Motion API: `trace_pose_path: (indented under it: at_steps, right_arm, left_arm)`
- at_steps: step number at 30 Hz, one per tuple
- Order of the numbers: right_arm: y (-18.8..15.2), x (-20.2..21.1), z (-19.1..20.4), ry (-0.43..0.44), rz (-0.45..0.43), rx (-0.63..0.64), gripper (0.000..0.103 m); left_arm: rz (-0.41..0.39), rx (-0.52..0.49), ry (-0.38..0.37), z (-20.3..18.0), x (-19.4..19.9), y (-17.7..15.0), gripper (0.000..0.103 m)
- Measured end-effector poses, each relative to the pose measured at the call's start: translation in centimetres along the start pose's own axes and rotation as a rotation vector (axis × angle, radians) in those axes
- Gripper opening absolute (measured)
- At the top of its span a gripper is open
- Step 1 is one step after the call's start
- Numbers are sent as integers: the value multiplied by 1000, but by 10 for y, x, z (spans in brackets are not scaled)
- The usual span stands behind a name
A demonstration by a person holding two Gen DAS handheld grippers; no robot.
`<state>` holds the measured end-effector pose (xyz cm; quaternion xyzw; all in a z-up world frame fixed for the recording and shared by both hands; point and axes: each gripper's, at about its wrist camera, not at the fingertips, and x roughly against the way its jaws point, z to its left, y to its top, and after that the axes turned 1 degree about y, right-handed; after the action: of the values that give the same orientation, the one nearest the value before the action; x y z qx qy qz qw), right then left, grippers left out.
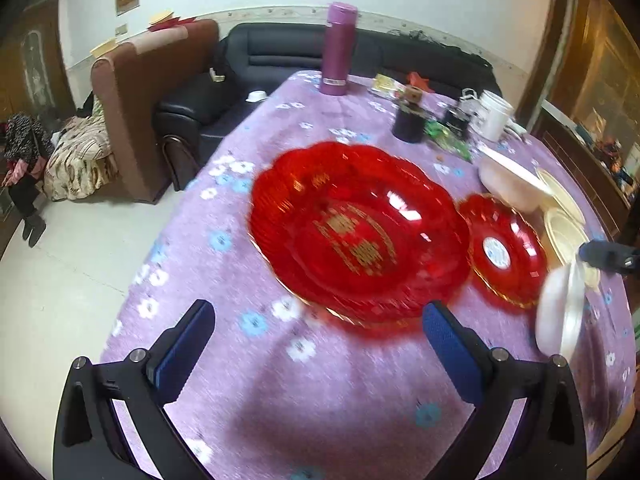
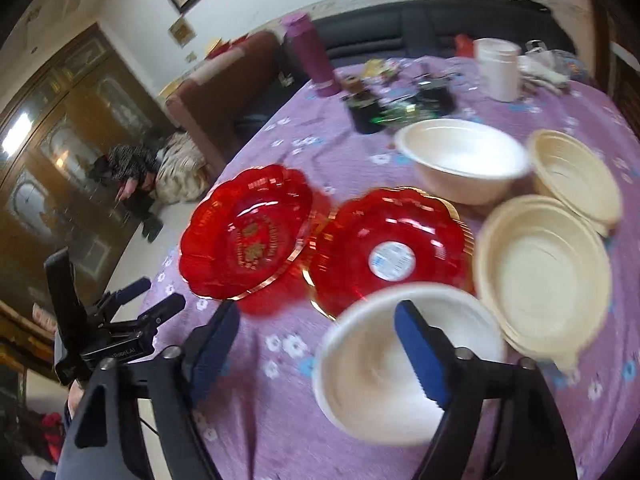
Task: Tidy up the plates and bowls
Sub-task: 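Move the left gripper over the rim of the large red plate, then close the left gripper on the large red plate's rim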
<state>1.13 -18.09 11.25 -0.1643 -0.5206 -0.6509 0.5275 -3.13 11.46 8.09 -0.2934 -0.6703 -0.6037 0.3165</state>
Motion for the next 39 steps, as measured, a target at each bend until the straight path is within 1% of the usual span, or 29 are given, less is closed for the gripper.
trace_pose_path:
  at_steps: [2,3,5,7,8,9,10,11,12,13,14,15,18,21,23,25,28,30,31,32,33,34,35,36,39]
  right_arm:
    - [13,-17,4,-2,35,-6,74]
    - [21,-24,6,-4,48,-5,66]
    - [33,-37,8,-17,70,2,56]
    - [45,-50,10,-27,91,8,54]
    - [50,-57,10,-30,101,11,49]
    - [54,-63,10,-32,111,12,41]
    - [57,-69,11,-27,124,16,38]
    - [61,-75,12,-25,134,24,37]
    - [64,-80,15,-39,135,33,37]
    - [67,-85,17,-61,136,42,37]
    - [69,-90,18,-60,141,47,36]
    - [71,-94,18,-53,150,46,32]
    - [78,-107,16,-78,162,35,32]
    - [84,-117,11,-85,164,29,32]
    - [86,-121,9,-79,169,27,29]
    - [87,-126,10,-105,178,38,28]
    - [89,-134,10,-104,192,39,27]
    - [89,-139,10,-111,199,43,22]
    - [89,-141,9,-109,202,42,21]
    - [89,-143,9,-113,203,41,20]
    - [89,-145,9,-114,205,41,18]
    - [88,-146,9,-109,208,39,17]
    - [88,-147,9,-104,210,39,15]
    - [87,-147,10,-106,207,41,15]
    - [86,-147,12,-89,203,33,14]
  left_arm:
    - [4,16,-4,9,-5,10,103]
    - [10,24,-1,12,-8,14,103]
    - [17,47,1,21,-14,20,103]
    - [24,62,-3,28,-20,25,103]
    - [26,67,-1,30,-22,27,103]
    - [27,69,1,32,-25,30,103]
    - [27,66,4,33,-28,32,103]
    - [29,64,11,34,-31,35,100]
    - [37,66,16,36,-36,37,91]
    - [44,70,13,37,-40,39,85]
    - [55,75,3,38,-44,41,75]
    - [72,79,-5,41,-49,43,71]
    - [77,92,-24,45,-57,49,71]
    - [79,93,-19,44,-62,51,71]
    - [84,89,-15,44,-66,52,71]
    - [89,90,-11,45,-71,52,69]
    - [102,91,-11,45,-78,53,61]
    - [108,91,-25,45,-82,53,52]
    - [112,91,-30,45,-84,53,50]
    - [116,88,-30,45,-86,53,45]
    - [120,83,-31,43,-88,53,37]
    - [124,76,-31,42,-90,52,33]
    - [125,71,-30,40,-92,52,25]
    - [125,71,-27,40,-92,52,23]
    - [118,58,-13,37,-93,51,23]
